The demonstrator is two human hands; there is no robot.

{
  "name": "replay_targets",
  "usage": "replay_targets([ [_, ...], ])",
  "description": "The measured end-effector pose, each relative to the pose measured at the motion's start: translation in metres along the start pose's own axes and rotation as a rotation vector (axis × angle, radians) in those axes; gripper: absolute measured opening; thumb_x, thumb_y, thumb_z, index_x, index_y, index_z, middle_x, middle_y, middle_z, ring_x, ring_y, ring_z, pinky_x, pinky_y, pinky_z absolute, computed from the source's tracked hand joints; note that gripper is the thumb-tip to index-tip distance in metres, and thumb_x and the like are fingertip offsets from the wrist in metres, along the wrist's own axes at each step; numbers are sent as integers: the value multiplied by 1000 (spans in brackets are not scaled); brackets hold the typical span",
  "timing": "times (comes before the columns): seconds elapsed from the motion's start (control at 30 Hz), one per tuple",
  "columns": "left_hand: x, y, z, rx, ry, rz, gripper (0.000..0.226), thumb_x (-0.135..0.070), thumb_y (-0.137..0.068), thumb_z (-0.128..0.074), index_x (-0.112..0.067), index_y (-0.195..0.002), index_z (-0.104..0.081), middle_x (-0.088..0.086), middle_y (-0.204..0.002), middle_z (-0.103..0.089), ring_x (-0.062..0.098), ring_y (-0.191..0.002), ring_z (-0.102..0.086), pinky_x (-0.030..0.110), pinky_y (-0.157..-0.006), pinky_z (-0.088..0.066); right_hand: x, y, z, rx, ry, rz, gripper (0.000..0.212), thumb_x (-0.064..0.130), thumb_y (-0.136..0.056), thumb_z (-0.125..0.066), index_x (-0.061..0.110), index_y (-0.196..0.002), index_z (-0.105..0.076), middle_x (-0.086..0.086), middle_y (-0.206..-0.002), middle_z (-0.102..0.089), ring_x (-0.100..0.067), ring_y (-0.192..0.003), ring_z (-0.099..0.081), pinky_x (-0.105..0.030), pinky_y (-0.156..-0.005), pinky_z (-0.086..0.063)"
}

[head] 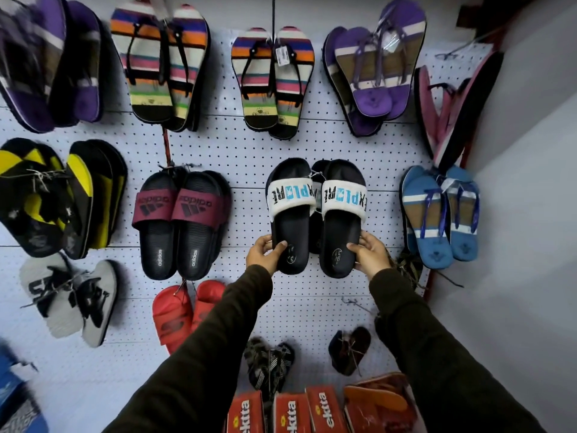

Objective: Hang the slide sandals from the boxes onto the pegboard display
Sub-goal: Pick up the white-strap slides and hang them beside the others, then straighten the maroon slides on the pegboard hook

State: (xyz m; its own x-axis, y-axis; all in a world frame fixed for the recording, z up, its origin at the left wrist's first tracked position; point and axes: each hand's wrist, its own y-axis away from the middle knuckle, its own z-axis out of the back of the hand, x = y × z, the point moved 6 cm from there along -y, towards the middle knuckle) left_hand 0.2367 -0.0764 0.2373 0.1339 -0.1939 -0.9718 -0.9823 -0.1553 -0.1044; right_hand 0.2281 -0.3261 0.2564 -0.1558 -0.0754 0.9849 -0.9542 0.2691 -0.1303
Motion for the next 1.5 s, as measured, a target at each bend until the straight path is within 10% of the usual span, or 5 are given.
replay_targets([
  [0.27, 22, 3, -7, -46, -17, -36, 28, -13, -85, -66, -18, -111, -57, 7, -116, -61, 23, -98, -59, 30, -87, -55, -21, 3, -11, 17, 55, 77, 57, 6, -94, -56, 15, -147, -36, -14, -145, -50, -31, -131, -51, -51, -111, -43],
  [0.4, -17, 21, -12, -184, -429, -526, 60, -32, -95, -50, -20, -149, -27, -4, -158, -27, 11, -146, -23, 25, -119, -20, 8, 15, -14, -110, 300, 469, 59, 30, -101, -44, 27, -155, -22, 2, -163, -21, -10, -147, -26, -33, -118, -28],
  [0.57, -44, 20, -51, -46, -884, -871, 59, -37, -99, -35, -27, -154, -16, -2, -165, 0, 17, -152, 9, 37, -125, -2, 24, 4, -41, -22, 754, 811, 55, 35, -103, -32, 31, -156, -17, 10, -168, -1, -14, -157, 0, -37, -124, -19],
  [1.03, -42, -20, -52, 42, -1138, -671, 61, -51, -96, -22, -35, -154, -10, -7, -164, 4, 19, -153, 6, 42, -125, -6, 16, -22, -52, 99, 895, 689, 60, 44, -102, -29, 32, -157, -9, 11, -168, 1, -17, -156, 5, -48, -126, -17],
  [1.5, -108, 2, 125, -350, -1134, -782, 55, -41, -97, -30, -27, -150, -27, -6, -163, -17, 18, -153, -5, 47, -124, -1, 35, 55, -199, 100, 786, 934, 58, 36, -101, -37, 19, -155, -25, 1, -168, -12, -21, -157, -2, -46, -127, -10],
])
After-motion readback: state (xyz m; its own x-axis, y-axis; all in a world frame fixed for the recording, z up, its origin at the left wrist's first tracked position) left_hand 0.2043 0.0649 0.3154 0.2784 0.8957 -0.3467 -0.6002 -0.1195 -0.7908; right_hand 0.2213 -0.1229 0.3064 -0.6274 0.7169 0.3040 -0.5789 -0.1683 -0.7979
